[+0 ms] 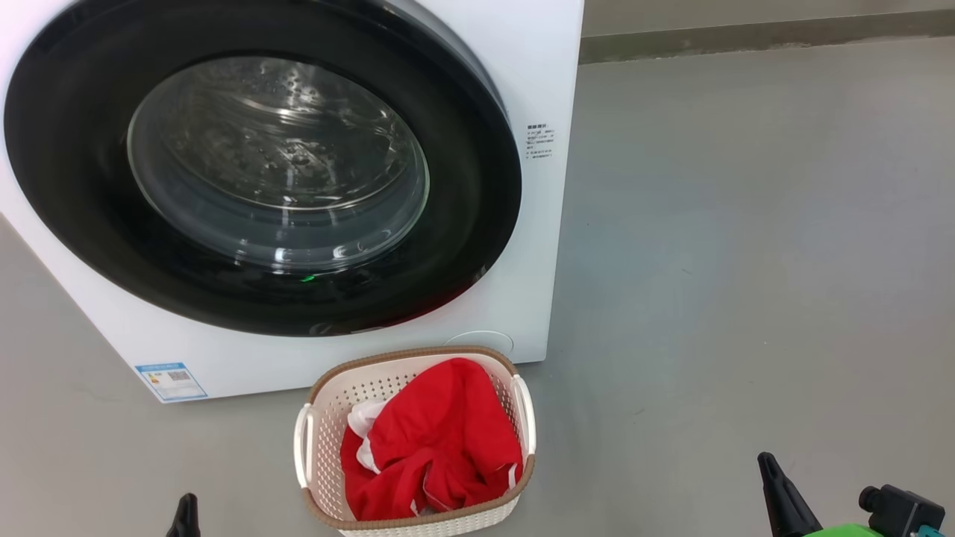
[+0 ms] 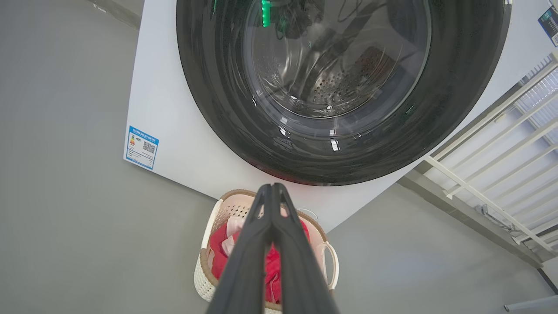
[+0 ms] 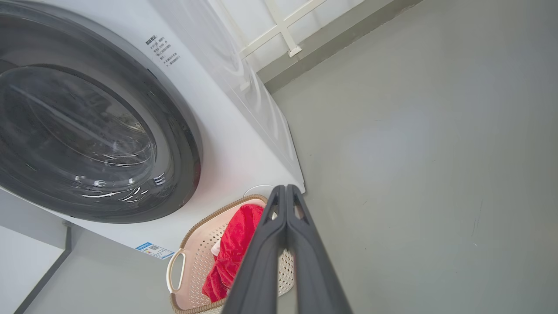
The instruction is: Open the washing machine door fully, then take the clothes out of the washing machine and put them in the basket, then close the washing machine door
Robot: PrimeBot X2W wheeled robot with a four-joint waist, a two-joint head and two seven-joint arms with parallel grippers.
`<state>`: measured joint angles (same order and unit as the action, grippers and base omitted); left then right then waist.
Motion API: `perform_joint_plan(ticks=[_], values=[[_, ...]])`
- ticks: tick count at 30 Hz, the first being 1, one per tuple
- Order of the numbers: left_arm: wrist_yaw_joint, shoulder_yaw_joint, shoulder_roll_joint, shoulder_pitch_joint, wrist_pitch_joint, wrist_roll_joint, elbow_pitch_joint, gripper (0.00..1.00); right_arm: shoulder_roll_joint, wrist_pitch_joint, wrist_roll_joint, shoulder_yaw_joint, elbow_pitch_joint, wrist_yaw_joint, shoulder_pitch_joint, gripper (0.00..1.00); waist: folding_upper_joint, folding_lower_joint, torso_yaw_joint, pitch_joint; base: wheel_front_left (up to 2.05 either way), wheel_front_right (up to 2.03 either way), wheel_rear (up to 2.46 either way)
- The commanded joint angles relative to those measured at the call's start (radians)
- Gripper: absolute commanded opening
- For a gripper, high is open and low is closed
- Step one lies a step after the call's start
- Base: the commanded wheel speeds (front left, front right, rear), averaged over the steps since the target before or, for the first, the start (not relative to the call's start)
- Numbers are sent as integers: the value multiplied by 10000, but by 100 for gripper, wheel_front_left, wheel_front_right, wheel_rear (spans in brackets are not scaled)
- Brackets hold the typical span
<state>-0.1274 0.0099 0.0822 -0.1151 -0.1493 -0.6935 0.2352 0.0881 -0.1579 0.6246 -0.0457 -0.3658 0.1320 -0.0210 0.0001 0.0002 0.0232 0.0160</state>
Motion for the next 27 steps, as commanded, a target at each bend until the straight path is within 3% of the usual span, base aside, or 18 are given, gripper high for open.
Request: perform_joint_plan(ticks=[1,27], values=[[-10,203,93,419,79,-339,-182,0,49,100,318,-8,304,-4,445,0,-1,-1,-5,-3,0,0,0],[-16,451,-28,951,828,-2920,-100,0,-77,868,3107,-208,570,-7,693,0,-1,-1,-72,-58,0,0,0]])
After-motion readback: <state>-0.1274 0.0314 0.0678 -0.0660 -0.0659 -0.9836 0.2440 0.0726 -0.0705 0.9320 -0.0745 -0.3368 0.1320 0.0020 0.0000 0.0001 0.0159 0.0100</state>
